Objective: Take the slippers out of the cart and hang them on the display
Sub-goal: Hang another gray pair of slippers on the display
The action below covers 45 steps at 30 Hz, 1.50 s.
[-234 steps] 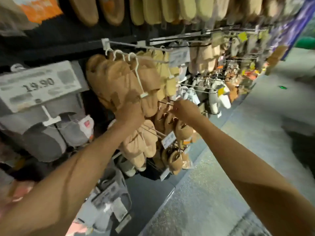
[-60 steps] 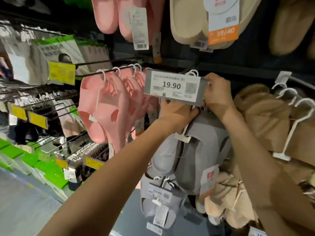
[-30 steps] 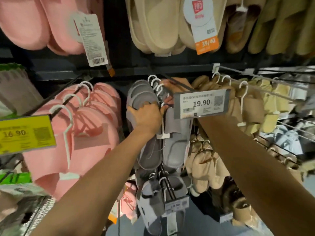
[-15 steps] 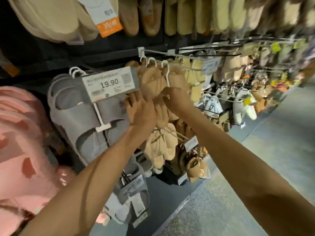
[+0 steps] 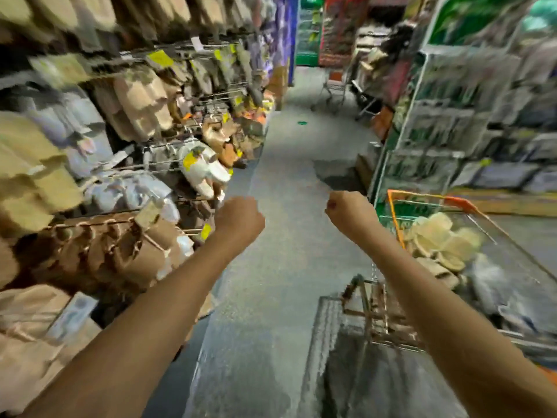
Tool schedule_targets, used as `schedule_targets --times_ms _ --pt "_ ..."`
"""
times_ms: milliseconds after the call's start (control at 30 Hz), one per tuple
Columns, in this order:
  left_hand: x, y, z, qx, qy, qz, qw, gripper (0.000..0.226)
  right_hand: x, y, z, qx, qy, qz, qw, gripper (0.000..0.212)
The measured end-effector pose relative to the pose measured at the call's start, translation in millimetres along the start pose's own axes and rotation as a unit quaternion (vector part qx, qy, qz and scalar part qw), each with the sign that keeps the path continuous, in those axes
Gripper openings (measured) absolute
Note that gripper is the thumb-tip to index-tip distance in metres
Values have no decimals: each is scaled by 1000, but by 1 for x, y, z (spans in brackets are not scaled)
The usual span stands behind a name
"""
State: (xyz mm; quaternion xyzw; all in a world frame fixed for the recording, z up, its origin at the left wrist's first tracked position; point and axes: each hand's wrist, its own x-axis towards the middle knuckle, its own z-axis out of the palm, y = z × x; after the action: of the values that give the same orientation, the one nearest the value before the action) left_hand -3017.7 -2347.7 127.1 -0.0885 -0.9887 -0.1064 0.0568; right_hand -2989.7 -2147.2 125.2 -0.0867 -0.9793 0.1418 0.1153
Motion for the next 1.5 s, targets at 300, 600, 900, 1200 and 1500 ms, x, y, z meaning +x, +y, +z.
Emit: schedule_targets --times_ms 300,600,900,1200,1500 --pt "80 184 73 -3 -104 222 969 16 -11 172 -29 -5 49 218 975 15" --pt "179 279 145 31 -193 367 909 22 32 260 3 25 86 369 925 14" --pt "225 402 198 43 -246 533 809 24 9 327 18 5 104 605 790 18" --pt "193 512 265 68 -284 656 696 11 -10 420 52 76 122 761 632 17" --pt "172 626 306 110 -333 687 636 15 -15 474 61 107 140 851 495 23"
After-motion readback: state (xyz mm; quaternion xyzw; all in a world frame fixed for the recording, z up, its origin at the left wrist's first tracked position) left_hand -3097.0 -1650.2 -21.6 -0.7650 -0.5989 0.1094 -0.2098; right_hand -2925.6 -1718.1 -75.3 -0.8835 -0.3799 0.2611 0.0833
